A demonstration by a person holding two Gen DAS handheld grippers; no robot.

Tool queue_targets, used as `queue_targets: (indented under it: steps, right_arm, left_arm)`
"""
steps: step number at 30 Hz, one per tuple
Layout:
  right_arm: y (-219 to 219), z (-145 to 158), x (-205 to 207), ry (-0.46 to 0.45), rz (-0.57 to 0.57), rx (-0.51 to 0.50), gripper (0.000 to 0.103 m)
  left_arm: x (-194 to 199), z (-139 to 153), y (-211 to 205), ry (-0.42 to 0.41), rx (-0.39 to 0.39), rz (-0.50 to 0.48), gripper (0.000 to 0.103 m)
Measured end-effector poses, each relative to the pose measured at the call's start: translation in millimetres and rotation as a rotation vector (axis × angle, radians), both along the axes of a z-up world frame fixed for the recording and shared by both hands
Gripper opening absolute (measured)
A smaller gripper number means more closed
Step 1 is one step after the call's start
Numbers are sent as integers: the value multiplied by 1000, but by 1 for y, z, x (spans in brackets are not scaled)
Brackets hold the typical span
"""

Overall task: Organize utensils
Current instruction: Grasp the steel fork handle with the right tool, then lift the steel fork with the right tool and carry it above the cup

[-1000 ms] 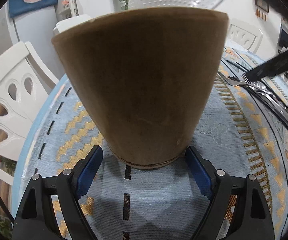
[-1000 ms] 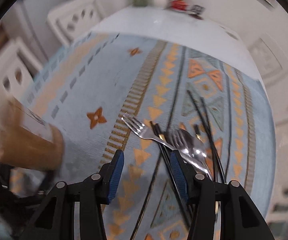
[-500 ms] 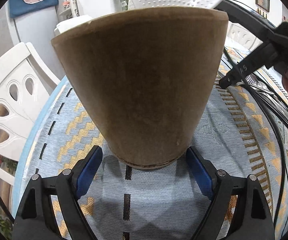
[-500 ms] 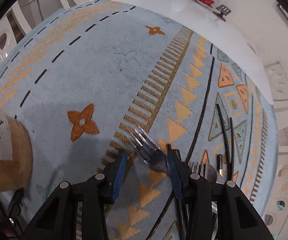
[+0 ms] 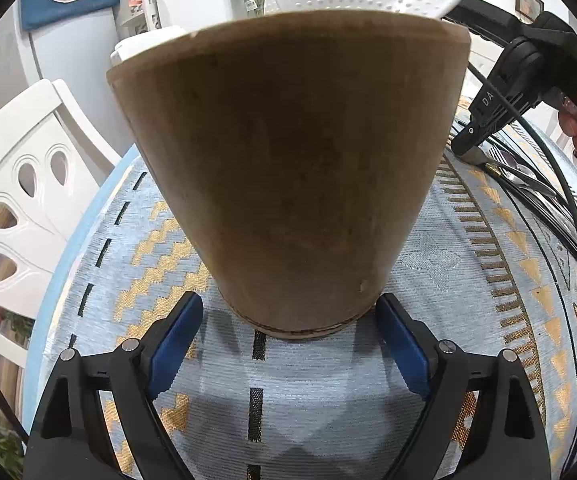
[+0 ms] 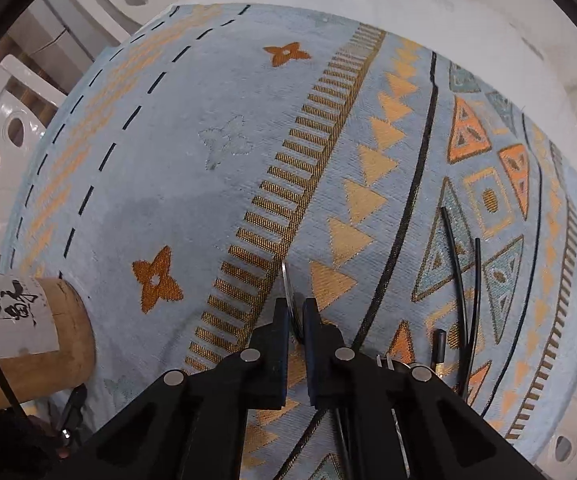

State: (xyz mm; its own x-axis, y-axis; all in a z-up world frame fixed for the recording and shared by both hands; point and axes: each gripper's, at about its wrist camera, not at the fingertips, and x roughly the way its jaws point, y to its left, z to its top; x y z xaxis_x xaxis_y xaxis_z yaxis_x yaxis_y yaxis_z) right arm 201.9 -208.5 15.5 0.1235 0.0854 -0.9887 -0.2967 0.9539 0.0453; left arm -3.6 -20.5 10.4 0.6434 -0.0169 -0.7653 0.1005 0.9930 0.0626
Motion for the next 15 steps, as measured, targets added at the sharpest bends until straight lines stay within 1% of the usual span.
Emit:
queue_targets:
  steps: [4, 6, 9, 11, 13, 15]
  right_arm:
    - [0, -5, 8, 3, 27, -31, 6]
    - [8, -11, 10, -2, 34, -52, 6]
    - [19, -10, 7, -42, 56, -90, 5]
    - [20, -8, 4, -62, 63, -98, 3]
    - [17, -2, 2, -88, 52, -112, 2]
    - [12, 8, -6, -116, 29, -100, 2]
  left_arm:
    - [0, 0, -1, 0, 2, 1, 89]
    - [-1, 0, 0, 1, 2, 3, 90]
    - [1, 0, 0, 3, 1, 3, 90]
    - [1, 0, 0, 3, 0, 3, 90]
    - [1, 0, 0, 3, 1, 3, 90]
    - [1, 0, 1, 3, 0, 3, 90]
